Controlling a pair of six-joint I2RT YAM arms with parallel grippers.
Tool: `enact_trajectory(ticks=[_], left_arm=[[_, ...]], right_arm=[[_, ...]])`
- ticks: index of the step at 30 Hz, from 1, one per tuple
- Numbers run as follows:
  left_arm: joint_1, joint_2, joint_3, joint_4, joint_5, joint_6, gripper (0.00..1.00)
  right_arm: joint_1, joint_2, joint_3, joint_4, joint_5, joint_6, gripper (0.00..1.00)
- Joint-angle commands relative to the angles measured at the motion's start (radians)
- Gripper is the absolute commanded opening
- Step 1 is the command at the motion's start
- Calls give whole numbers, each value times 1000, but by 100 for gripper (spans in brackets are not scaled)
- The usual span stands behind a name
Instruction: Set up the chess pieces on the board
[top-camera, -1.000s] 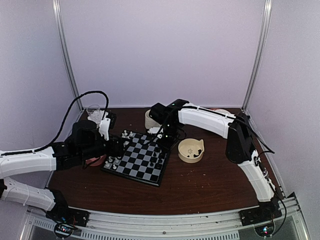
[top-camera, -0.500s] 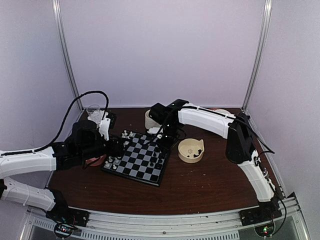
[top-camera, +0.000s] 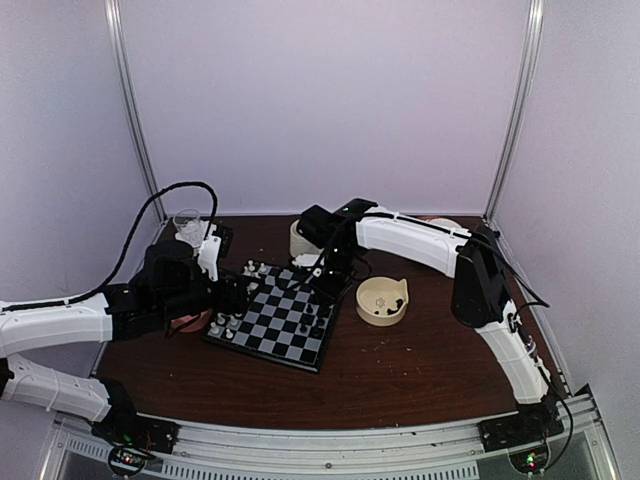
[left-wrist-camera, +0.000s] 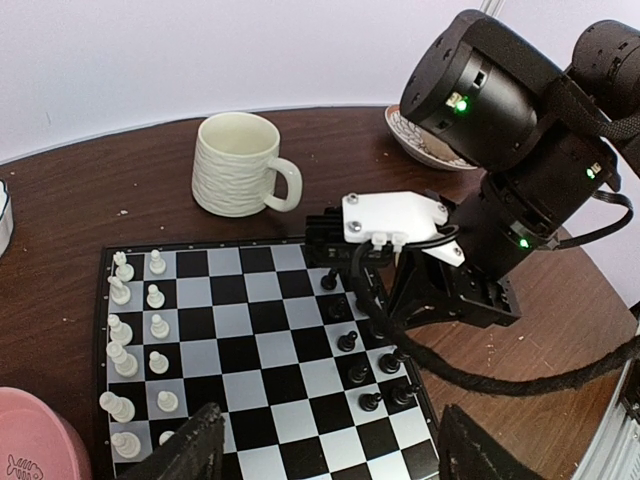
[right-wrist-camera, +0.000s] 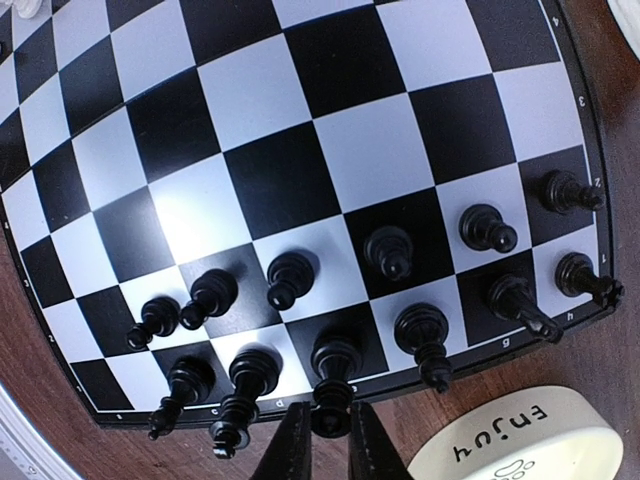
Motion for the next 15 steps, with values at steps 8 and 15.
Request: enact_trajectory(ticks=[8, 15], left_arm=[[9, 3, 27, 13, 5, 13, 74], [9, 0, 28, 8, 2, 15, 74]], right_arm=[[7, -17, 2, 26, 16, 4, 18], [6, -48, -3, 31, 22, 7, 25]])
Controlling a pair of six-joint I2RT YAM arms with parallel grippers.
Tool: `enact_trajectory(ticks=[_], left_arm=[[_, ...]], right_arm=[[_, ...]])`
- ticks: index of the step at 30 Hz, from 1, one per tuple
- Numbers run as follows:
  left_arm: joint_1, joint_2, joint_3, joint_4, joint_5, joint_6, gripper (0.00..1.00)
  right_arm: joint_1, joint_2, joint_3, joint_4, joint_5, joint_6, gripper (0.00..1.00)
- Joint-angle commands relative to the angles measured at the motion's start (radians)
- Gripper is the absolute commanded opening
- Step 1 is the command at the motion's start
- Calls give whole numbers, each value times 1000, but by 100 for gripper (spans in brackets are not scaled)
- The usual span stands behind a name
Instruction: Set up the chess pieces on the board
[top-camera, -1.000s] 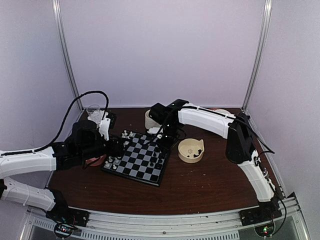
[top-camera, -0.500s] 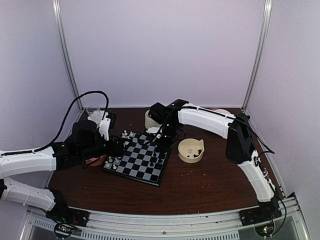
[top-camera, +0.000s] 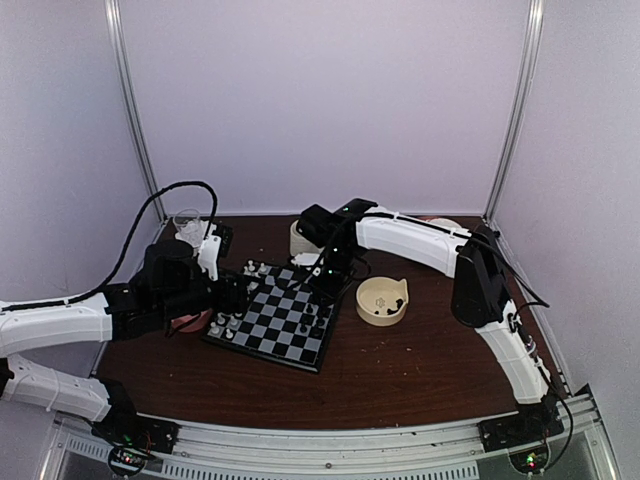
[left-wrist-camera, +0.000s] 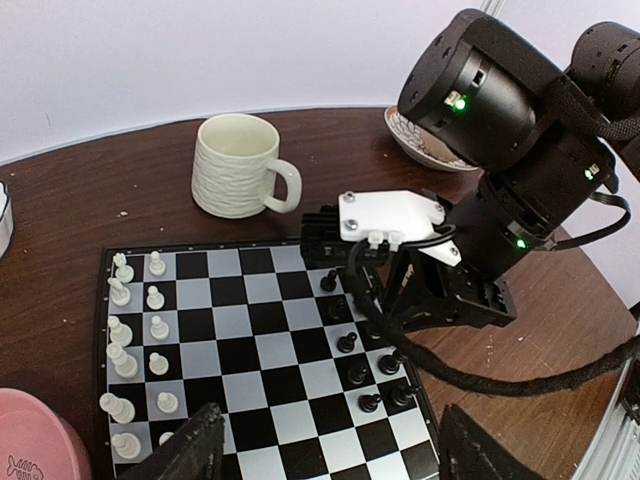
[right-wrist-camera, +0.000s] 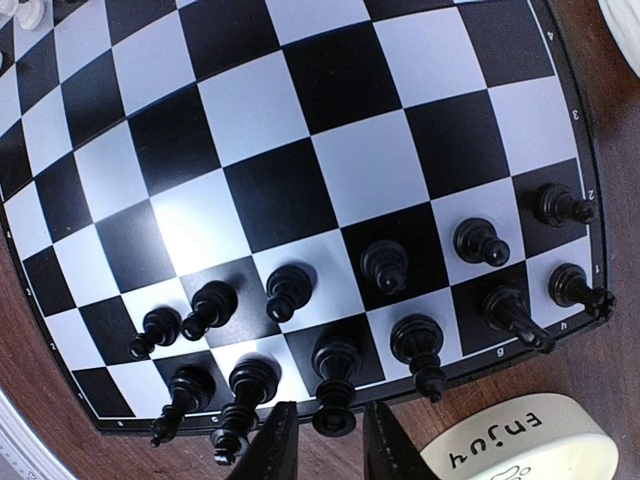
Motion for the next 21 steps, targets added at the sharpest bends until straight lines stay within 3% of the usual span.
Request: enact_trajectory(ticks=[1, 12, 18, 21], left_arm=[[9, -2, 25, 7, -2, 15, 74], [9, -15, 27, -7, -14, 19, 75], [9, -20, 38, -46, -27, 15, 80], [9, -51, 15, -45, -88, -13, 96]], right_arm=[[6, -58, -5, 16, 22, 9, 26], [27, -294, -118, 57, 87, 28, 28], [27, -565, -472, 309, 221, 95, 28], [26, -741, -702, 513, 373, 181, 30]])
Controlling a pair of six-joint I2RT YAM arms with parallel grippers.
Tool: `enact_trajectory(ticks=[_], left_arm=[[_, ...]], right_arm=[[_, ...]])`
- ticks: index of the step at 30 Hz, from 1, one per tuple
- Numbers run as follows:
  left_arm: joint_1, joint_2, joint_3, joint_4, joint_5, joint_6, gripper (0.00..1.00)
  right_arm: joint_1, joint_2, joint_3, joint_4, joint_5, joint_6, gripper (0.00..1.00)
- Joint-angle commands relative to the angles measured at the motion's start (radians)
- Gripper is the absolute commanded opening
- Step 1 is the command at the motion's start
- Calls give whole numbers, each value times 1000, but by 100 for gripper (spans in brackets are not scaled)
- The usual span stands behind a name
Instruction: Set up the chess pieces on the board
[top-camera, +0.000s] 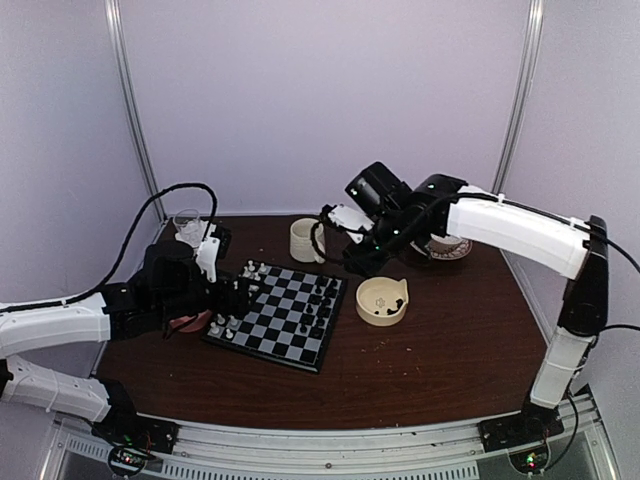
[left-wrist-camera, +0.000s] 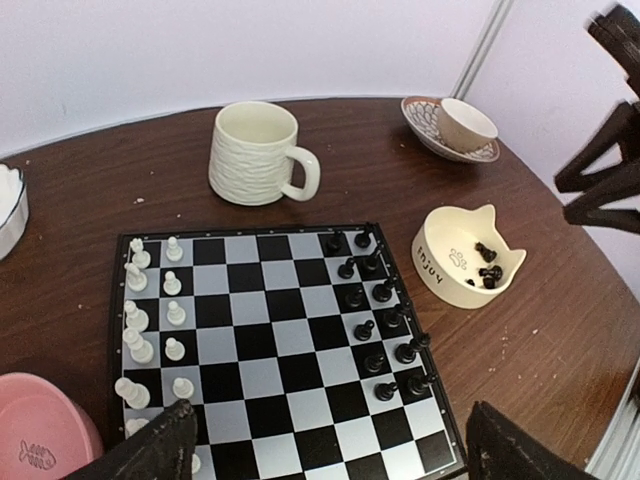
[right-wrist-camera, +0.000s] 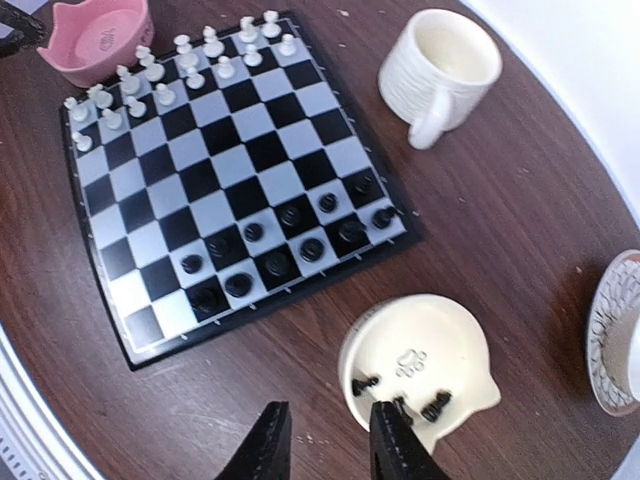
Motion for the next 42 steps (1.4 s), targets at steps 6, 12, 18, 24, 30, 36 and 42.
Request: enact_trajectory(ticks=[6, 12, 18, 24, 30, 36, 42], left_arm=[[9, -94, -87, 137, -70, -55, 98], [14, -95, -123, 189, -76, -92, 98], [14, -134, -140, 177, -142, -92, 98], [14, -139, -140, 163, -151, -62, 97], [14, -107, -119, 158, -122, -53, 97], [14, -78, -95, 146, -86, -38, 97], [14, -76, -77, 134, -60, -16, 97]], right_arm=[[-12, -359, -592, 603, 321, 86, 42], [-72, -346, -737, 747, 463, 150, 53], [-91, -273, -672, 638, 561, 304, 45], [-91, -257, -677, 660, 555, 274, 42], [-92, -260, -675, 657, 485, 256, 44], [-104, -218, -605, 505, 334, 308, 46], [-110, -158, -567, 368, 203, 306, 40]])
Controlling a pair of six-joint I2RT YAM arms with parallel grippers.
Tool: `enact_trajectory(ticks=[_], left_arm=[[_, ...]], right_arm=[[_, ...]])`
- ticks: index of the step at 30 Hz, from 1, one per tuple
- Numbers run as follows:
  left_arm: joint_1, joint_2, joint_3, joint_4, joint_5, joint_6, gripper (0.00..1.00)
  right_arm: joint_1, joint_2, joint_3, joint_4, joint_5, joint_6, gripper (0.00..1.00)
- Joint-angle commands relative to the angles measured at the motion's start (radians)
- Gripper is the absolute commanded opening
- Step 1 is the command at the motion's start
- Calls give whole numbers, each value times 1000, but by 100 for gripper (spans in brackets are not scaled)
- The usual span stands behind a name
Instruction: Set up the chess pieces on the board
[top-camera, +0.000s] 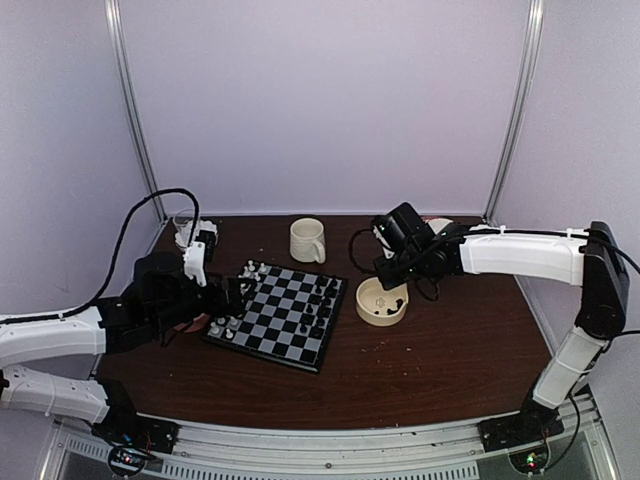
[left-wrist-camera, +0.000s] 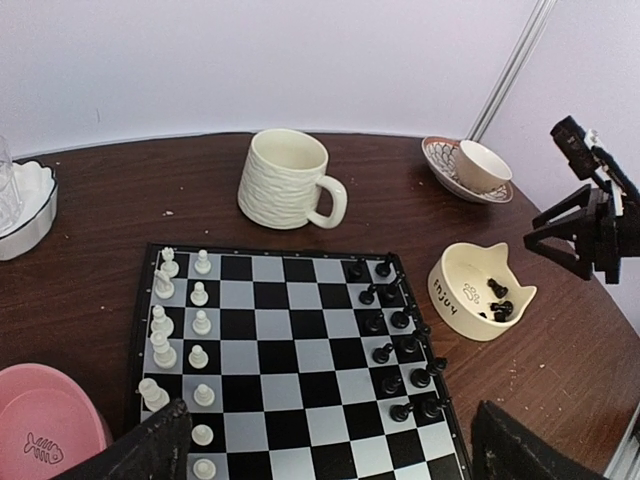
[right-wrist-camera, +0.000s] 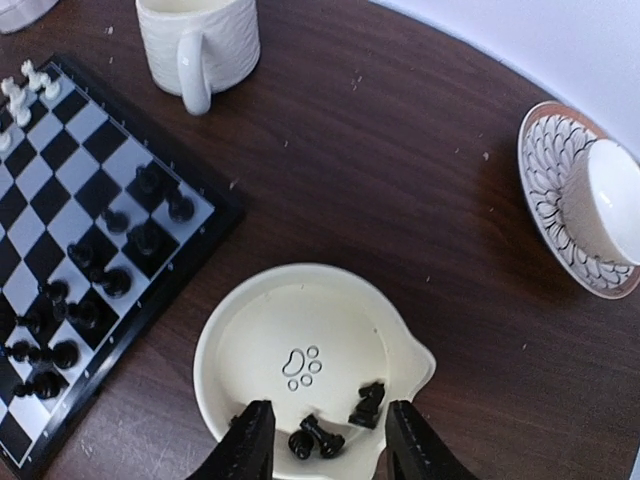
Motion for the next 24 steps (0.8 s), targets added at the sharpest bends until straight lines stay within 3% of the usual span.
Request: enact_trajectory(ticks=[1, 5, 8, 9, 14, 24], left_arm=[[7, -5, 36, 8, 33, 35, 97], [7, -4, 36, 12, 44, 36, 98], [7, 2, 38, 14, 48, 36, 97], [7, 5, 36, 16, 47, 36, 97], [7, 32, 45, 17, 57, 33, 98], [7, 51, 59, 8, 76, 33, 98]], right_arm=[[-8, 18, -24, -115, -129, 19, 41], [-18, -15, -66, -140, -29, 66, 47], [-64, -54, -137, -87, -44, 125, 65], [-84, -61, -159, -65, -71, 142, 66], [-146, -46, -191, 4, -155, 174, 66], [-176, 138, -57, -21, -145, 155, 58]])
